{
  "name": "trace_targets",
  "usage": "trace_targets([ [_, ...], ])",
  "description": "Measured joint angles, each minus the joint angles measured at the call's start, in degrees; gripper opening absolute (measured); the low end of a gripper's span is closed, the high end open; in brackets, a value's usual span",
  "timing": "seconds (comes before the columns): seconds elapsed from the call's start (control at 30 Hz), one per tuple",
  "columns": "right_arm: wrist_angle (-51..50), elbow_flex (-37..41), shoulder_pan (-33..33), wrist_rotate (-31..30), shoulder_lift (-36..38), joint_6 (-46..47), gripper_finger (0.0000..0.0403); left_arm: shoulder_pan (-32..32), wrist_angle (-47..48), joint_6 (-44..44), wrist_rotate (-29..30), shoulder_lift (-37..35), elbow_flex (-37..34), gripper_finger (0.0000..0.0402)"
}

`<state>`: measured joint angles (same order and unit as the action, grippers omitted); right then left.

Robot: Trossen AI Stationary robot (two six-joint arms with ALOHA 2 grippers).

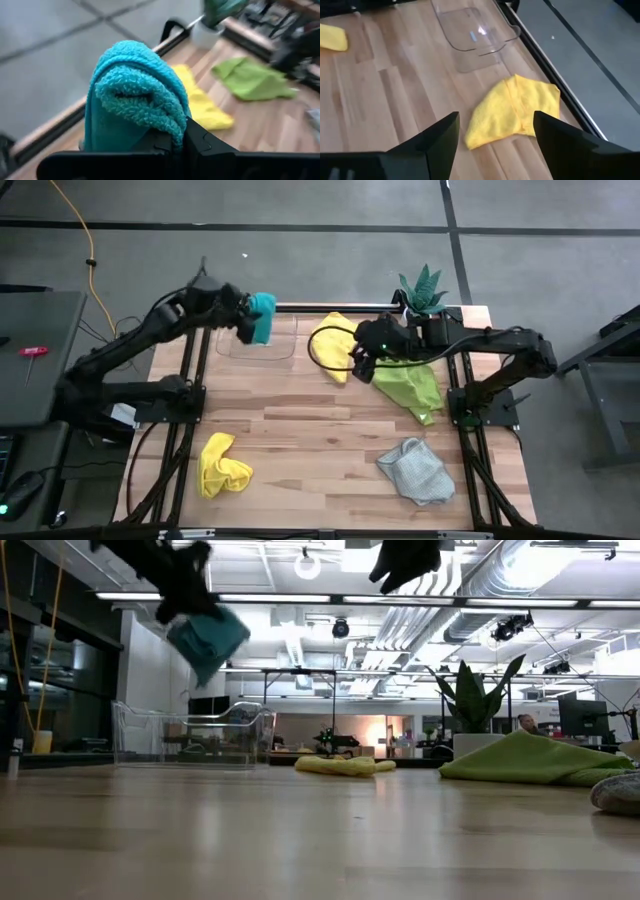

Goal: Fold microfiber towels
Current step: Put the blue towel into the transparent bin

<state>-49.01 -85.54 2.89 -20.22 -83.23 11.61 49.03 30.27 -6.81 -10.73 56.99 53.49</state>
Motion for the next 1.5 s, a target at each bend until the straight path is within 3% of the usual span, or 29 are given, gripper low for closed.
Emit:
trace_targets([
  [0.23, -0.8, 0.1, 1.2, 0.2, -0.4, 0.1, 0.0248, 4.1, -1.1, -1.4, -1.3, 11.8, 0.0, 0.0000],
  [0.5, -1.1, 0.1, 1.3, 0.2, -0.4, 0.1, 0.0248, 1.9, -2.4, -5.1, -0.4, 21.6, 0.0, 0.0000],
  [0.73, -1.1, 0.1, 1.3, -0.6, -0.4, 1.5, 0.0248, -0.6, -9.7, -14.6, -0.8, 27.0, -0.1, 0.0000],
  [0.9, -1.4, 0.1, 1.3, -0.6, -0.4, 1.9, 0.0248, -0.5, -17.0, -20.0, -6.4, 26.0, -0.1, 0.0000],
  [1.23, -1.4, 0.1, 1.3, -0.6, -0.4, 1.9, 0.0248, 4.2, -20.3, -24.9, -15.0, 19.5, -3.2, 0.0000],
  [1.37, -1.4, 0.1, 1.3, -0.6, -0.4, 1.9, 0.0248, 4.9, -34.6, -33.8, -20.0, 15.7, -10.5, 0.0000],
  [1.5, -1.4, 0.1, 1.3, -0.6, -0.4, 3.5, 0.0248, 5.6, -52.7, -45.4, -20.3, 11.5, -20.4, 0.0000],
])
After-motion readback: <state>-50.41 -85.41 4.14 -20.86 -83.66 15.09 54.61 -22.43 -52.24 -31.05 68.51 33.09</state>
